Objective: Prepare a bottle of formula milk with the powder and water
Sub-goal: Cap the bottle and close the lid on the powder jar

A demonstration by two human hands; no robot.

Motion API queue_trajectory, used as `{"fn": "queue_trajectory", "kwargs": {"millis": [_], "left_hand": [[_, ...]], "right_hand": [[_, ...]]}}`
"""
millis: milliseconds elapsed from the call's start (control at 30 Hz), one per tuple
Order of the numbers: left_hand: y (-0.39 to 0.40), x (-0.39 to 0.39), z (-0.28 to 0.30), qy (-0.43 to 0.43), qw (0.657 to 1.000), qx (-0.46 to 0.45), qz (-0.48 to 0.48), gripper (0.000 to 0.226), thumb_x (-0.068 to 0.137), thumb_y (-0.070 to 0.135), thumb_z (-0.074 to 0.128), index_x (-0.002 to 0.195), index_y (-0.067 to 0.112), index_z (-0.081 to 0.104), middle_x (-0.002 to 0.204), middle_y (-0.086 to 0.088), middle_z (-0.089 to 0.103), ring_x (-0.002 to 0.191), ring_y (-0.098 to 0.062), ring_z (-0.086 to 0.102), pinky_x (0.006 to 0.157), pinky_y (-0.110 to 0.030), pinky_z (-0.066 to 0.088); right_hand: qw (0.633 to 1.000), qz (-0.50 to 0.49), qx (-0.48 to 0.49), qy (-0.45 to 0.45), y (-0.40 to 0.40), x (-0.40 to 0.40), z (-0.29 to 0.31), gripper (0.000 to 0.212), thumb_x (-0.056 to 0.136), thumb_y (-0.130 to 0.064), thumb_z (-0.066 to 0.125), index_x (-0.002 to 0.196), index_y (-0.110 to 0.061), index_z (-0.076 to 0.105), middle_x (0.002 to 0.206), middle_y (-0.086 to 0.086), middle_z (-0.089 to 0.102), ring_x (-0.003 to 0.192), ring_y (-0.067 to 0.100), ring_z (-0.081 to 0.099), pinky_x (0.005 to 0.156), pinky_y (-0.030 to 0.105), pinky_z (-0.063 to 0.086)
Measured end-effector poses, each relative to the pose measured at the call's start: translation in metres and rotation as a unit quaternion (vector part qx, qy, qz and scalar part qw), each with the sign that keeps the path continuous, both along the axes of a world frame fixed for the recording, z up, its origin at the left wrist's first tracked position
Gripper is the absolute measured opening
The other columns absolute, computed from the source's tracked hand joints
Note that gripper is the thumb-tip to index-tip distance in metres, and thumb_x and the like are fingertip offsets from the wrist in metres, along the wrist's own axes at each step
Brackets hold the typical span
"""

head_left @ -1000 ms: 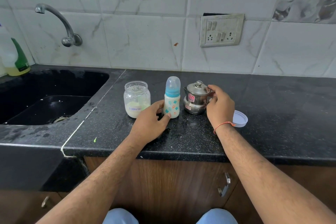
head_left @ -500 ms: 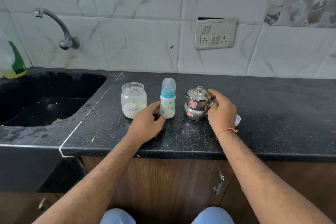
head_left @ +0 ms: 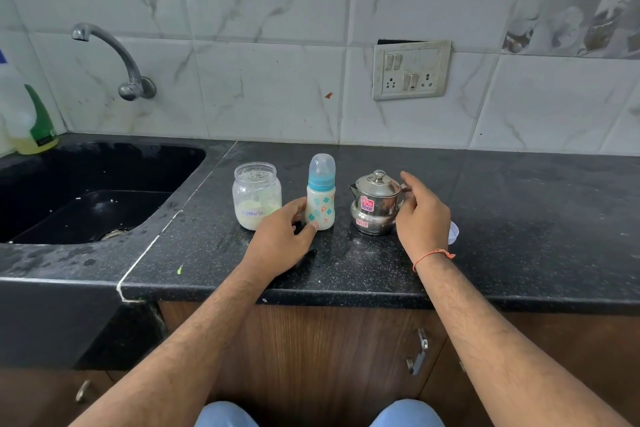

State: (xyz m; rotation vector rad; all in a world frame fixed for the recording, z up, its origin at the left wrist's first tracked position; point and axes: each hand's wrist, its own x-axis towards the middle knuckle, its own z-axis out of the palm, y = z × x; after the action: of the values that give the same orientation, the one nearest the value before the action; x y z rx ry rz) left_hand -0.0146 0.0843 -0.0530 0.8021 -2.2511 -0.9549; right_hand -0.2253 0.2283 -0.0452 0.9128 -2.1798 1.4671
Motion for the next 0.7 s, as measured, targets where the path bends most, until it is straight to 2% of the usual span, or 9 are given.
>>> {"fn": "queue_trajectory", "kwargs": {"millis": [100, 167, 233, 300, 367, 467, 533, 600, 700], "left_hand": [[0.009, 0.008, 0.004, 0.074, 0.996, 0.011, 0.049, 0.048, 0.107, 0.018, 0.068, 0.154, 0.016, 0.062, 0.143, 0.008, 0.073, 0.128, 0.000, 0.067, 0.111, -0.019, 0.051], [0.016, 0.015, 0.007, 0.164, 0.981, 0.012, 0.102, 0.030, 0.105, 0.022, 0.070, 0.134, 0.024, 0.074, 0.115, 0.015, 0.080, 0.097, 0.008, 0.071, 0.094, -0.019, 0.059], [0.021, 0.022, 0.009, 0.243, 0.960, -0.006, 0.136, 0.015, 0.101, 0.021, 0.074, 0.114, 0.030, 0.074, 0.090, 0.014, 0.072, 0.073, 0.002, 0.061, 0.075, -0.019, 0.054], [0.020, 0.028, 0.010, 0.267, 0.947, -0.051, 0.173, 0.026, 0.094, 0.023, 0.080, 0.114, 0.028, 0.065, 0.097, 0.009, 0.061, 0.085, -0.003, 0.056, 0.082, -0.017, 0.046], [0.009, 0.030, 0.007, 0.234, 0.946, -0.067, 0.216, 0.061, 0.086, 0.029, 0.089, 0.136, 0.025, 0.054, 0.127, 0.005, 0.053, 0.117, -0.013, 0.054, 0.104, -0.025, 0.043], [-0.018, 0.038, 0.005, 0.174, 0.958, 0.052, 0.220, 0.121, 0.073, 0.039, 0.098, 0.168, 0.020, 0.026, 0.167, -0.002, 0.035, 0.157, -0.022, 0.034, 0.131, -0.044, 0.030], [-0.032, 0.043, 0.009, 0.156, 0.963, 0.143, 0.167, 0.145, 0.060, 0.051, 0.100, 0.173, 0.026, 0.013, 0.170, 0.000, 0.042, 0.156, -0.023, 0.043, 0.130, -0.050, 0.036], [-0.036, 0.044, 0.010, 0.094, 0.977, 0.130, 0.140, 0.146, 0.060, 0.055, 0.101, 0.173, 0.032, 0.011, 0.162, 0.005, 0.053, 0.146, -0.023, 0.054, 0.124, -0.051, 0.044], [-0.034, 0.041, 0.008, 0.068, 0.981, 0.083, 0.162, 0.122, 0.073, 0.052, 0.098, 0.168, 0.034, 0.023, 0.154, 0.006, 0.059, 0.141, -0.025, 0.058, 0.119, -0.053, 0.048]], "right_hand": [[1.000, -0.002, -0.008, -0.010, 0.003, 0.003, 0.002, 0.047, 0.103, -0.008, 0.057, 0.148, -0.019, 0.055, 0.133, 0.003, 0.073, 0.120, 0.025, 0.069, 0.103, 0.034, 0.051], [1.000, -0.003, -0.009, 0.010, 0.008, 0.004, 0.001, 0.048, 0.100, -0.010, 0.061, 0.147, -0.019, 0.053, 0.136, -0.001, 0.070, 0.119, 0.023, 0.068, 0.103, 0.038, 0.055], [0.999, -0.019, 0.002, 0.049, 0.016, 0.005, 0.000, 0.051, 0.097, -0.017, 0.065, 0.146, -0.021, 0.051, 0.137, -0.004, 0.067, 0.118, 0.023, 0.065, 0.098, 0.044, 0.056], [0.996, -0.030, 0.023, 0.082, 0.027, 0.005, -0.001, 0.055, 0.094, -0.022, 0.070, 0.145, -0.020, 0.051, 0.135, -0.004, 0.065, 0.118, 0.025, 0.060, 0.094, 0.042, 0.055], [0.992, -0.041, 0.056, 0.105, 0.039, 0.006, 0.001, 0.061, 0.089, -0.026, 0.076, 0.145, -0.017, 0.053, 0.136, 0.000, 0.063, 0.122, 0.028, 0.057, 0.094, 0.043, 0.054], [0.979, -0.094, 0.132, 0.125, 0.058, 0.004, 0.002, 0.070, 0.081, -0.038, 0.081, 0.143, -0.017, 0.055, 0.138, 0.003, 0.062, 0.121, 0.033, 0.058, 0.091, 0.048, 0.055], [0.966, -0.132, 0.199, 0.102, 0.071, 0.000, 0.000, 0.077, 0.077, -0.051, 0.078, 0.145, -0.023, 0.053, 0.139, 0.001, 0.059, 0.123, 0.032, 0.057, 0.087, 0.049, 0.054], [0.953, -0.143, 0.259, 0.063, 0.084, -0.005, -0.003, 0.085, 0.077, -0.062, 0.074, 0.149, -0.024, 0.050, 0.143, 0.002, 0.058, 0.127, 0.032, 0.055, 0.091, 0.049, 0.052], [0.946, -0.132, 0.296, 0.016, 0.094, -0.011, -0.005, 0.092, 0.077, -0.072, 0.068, 0.153, -0.023, 0.047, 0.144, 0.002, 0.062, 0.130, 0.034, 0.055, 0.098, 0.048, 0.050]]}}
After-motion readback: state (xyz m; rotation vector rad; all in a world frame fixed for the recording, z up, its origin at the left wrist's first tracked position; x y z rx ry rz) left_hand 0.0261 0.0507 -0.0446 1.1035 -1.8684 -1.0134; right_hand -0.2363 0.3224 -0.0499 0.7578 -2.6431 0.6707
